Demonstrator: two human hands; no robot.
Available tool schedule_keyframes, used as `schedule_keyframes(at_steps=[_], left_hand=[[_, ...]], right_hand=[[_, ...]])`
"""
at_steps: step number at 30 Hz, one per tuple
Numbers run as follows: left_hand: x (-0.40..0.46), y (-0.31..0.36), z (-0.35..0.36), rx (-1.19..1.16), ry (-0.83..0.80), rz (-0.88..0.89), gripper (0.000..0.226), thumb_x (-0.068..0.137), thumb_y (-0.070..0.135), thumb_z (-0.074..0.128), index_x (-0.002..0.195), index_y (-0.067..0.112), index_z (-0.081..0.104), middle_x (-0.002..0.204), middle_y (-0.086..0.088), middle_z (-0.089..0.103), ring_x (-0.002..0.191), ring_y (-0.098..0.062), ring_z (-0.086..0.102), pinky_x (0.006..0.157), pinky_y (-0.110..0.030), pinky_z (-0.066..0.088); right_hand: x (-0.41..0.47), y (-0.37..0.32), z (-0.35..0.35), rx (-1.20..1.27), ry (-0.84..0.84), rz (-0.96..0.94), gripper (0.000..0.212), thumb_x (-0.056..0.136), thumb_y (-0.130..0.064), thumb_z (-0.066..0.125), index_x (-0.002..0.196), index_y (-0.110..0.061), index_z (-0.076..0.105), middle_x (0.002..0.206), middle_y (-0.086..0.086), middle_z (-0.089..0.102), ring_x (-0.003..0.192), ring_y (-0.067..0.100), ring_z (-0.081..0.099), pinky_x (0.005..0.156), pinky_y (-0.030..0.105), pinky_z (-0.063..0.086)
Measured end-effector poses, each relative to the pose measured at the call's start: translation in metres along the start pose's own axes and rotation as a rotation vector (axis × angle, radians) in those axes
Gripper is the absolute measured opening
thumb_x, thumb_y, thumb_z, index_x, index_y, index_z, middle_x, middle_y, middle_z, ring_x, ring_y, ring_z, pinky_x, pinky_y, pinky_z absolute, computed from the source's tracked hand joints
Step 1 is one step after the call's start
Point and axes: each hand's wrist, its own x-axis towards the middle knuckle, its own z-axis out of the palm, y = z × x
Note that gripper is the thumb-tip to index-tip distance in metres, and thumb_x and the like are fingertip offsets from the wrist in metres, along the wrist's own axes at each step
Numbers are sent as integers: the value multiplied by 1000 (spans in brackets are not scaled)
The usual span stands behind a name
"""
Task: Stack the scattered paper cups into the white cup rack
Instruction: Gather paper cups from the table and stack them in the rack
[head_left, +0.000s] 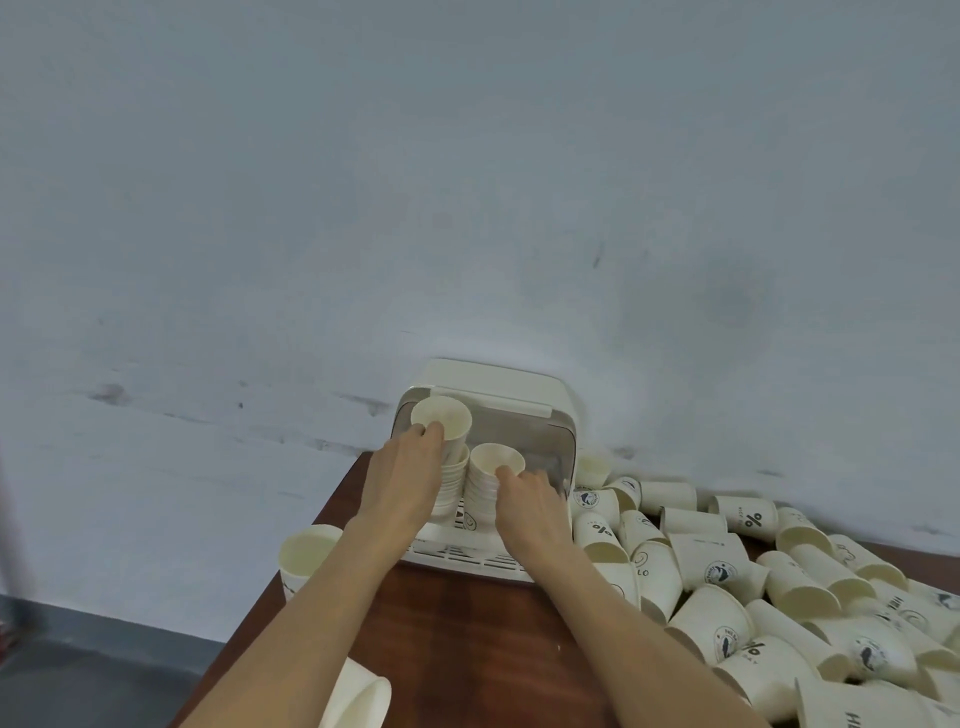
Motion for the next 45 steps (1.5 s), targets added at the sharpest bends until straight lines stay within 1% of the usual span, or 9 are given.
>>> schedule_keyframes(at_steps=[6,17,21,23,29,32,36,41,45], left_hand=[[3,0,10,130,-118,2,20,95,5,40,106,14,54,102,-7,60,89,-28,59,62,-32,36],[-2,5,17,174,-295,0,31,87,-5,44,111,10,57,109,-7,61,99,-28,60,67,-31,38],[-10,9,7,137,-307,-36,54,89,0,45,140,4,32,128,-11,53,107,-30,57,72,-34,43],[-22,15,-3,129,-285,-63,63,90,3,45,147,4,21,135,-10,48,112,-30,56,77,-36,46],[-82,23,-39,-73,-149,-122,24,95,16,39,117,19,46,121,2,54,96,-28,59,67,-37,44],[-119,30,-55,-224,-59,-167,28,99,24,36,124,24,49,111,5,59,95,-21,60,74,-36,49],[-161,40,-72,-351,16,-236,34,99,24,38,130,29,51,112,9,61,98,-13,59,79,-30,47],[-189,40,-77,-341,12,-266,31,97,21,43,125,26,57,108,8,63,95,-14,60,80,-32,47],[-207,35,-79,-284,-54,-273,29,98,22,43,120,26,60,103,8,60,88,-15,60,76,-35,49]], right_hand=[[-3,-1,0,29,-26,27,32,88,0,39,117,-11,50,110,13,62,107,33,48,79,40,41],[-8,-5,-11,-15,-117,44,42,86,-6,44,127,-11,42,120,15,57,113,33,45,90,41,40],[-17,-4,-17,33,-114,42,71,85,-5,44,149,-13,16,123,18,54,114,35,44,95,43,38],[-28,-5,-22,87,-97,37,74,84,-5,43,151,-15,12,122,17,54,113,34,44,99,43,37],[-95,7,-37,467,9,82,56,93,-12,43,147,-26,33,114,3,56,108,20,43,97,32,38],[-135,20,-41,546,58,120,51,94,-16,48,144,-27,41,101,-8,55,103,14,44,95,28,38],[-178,24,-47,582,76,135,49,90,-15,55,137,-28,50,94,-12,56,95,10,48,90,24,39],[-211,13,-59,650,104,152,47,93,-16,55,137,-30,49,97,-16,54,100,8,45,87,17,30],[-223,8,-64,697,107,176,46,93,-17,54,136,-31,49,98,-16,56,99,7,46,90,20,34]])
